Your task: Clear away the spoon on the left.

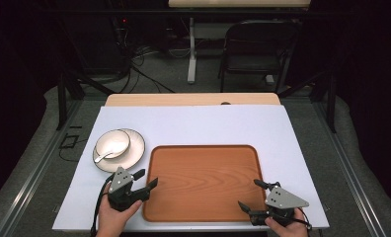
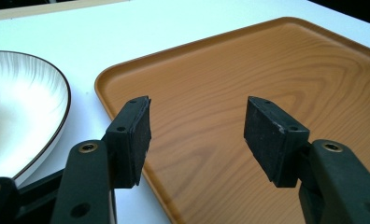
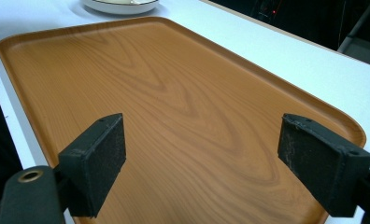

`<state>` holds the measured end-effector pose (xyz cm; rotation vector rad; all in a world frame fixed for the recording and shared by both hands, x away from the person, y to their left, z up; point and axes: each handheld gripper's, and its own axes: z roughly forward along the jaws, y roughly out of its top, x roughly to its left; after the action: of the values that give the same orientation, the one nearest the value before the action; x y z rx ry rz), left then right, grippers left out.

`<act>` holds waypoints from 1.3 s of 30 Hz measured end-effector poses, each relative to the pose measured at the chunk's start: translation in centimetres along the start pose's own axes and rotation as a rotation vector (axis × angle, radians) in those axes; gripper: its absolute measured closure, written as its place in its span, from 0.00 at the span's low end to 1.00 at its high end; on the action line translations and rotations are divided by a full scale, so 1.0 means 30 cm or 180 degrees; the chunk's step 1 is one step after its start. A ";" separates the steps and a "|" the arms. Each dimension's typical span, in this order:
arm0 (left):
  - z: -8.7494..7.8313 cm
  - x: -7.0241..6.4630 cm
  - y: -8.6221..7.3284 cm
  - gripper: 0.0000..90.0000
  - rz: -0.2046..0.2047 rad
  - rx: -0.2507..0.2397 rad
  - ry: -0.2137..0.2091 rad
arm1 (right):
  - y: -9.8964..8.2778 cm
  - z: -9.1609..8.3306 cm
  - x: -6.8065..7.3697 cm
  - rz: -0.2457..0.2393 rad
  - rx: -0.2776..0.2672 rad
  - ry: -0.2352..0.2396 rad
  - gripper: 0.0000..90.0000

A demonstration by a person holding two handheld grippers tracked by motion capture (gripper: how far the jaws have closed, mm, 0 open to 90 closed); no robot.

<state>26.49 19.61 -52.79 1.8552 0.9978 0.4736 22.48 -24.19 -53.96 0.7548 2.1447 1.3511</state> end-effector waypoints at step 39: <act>-0.099 0.138 0.059 0.47 -0.0533 -0.0122 0.0427 | 0.006 -0.009 0.004 -0.0010 -0.0115 -0.0008 0.16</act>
<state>27.72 24.18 -50.19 1.7067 1.2149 0.5173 22.24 -24.22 -53.70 0.7382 2.1130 1.3826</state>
